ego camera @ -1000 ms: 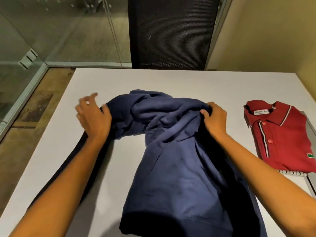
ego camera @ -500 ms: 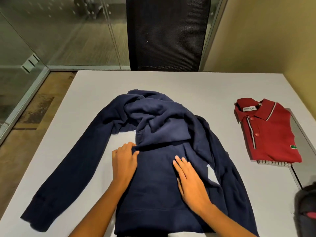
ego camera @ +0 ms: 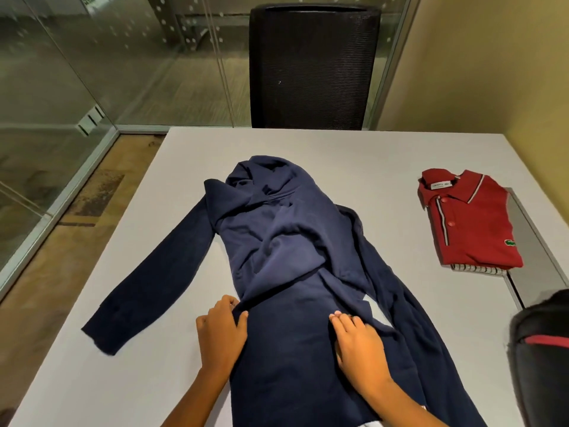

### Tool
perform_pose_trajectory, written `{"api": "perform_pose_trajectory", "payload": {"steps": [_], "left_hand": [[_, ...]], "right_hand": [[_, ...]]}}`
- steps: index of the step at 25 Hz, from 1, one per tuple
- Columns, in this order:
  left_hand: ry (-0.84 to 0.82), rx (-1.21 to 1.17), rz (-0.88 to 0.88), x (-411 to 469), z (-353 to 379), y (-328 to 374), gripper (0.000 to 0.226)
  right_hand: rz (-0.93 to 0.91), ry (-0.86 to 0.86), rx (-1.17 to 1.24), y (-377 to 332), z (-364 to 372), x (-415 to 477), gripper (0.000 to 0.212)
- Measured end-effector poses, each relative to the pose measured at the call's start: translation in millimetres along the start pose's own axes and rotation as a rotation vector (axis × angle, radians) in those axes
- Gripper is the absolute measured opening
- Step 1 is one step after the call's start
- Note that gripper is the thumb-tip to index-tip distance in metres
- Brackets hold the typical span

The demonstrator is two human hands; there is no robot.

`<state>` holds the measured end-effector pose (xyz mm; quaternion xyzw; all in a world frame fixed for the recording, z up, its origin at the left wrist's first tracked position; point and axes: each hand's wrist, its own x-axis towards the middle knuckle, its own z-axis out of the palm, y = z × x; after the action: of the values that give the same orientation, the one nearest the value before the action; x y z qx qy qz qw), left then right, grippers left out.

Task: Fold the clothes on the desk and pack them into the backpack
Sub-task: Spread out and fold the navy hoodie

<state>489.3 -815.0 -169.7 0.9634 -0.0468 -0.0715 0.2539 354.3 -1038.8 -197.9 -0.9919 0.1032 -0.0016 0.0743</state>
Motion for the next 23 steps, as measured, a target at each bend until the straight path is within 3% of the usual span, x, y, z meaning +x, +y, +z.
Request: {"api": "perform_pose_trajectory", "payload": {"steps": [3, 7, 10, 15, 19, 23], "left_hand": [[0.001, 0.000, 0.028, -13, -3, -6, 0.026], [0.142, -0.111, 0.079, 1, -13, 1, 0.030], [0.154, -0.171, 0.144, 31, -18, 13, 0.032], [0.082, 0.044, 0.299, 92, -18, 37, 0.052], [-0.100, 0.014, 0.254, 146, -9, 44, 0.056], [-0.185, 0.183, 0.141, 181, 15, 26, 0.055]], "right_hand": [[0.092, 0.092, 0.025, -2, -18, 3, 0.039], [0.052, 0.246, 0.146, -5, -38, 27, 0.029], [0.090, 0.246, 0.298, -5, -57, 64, 0.033], [0.389, 0.031, 0.555, 15, -61, 136, 0.057], [0.461, -0.199, 0.415, 43, -45, 177, 0.060], [0.364, -0.324, 0.175, 76, -19, 197, 0.056]]}}
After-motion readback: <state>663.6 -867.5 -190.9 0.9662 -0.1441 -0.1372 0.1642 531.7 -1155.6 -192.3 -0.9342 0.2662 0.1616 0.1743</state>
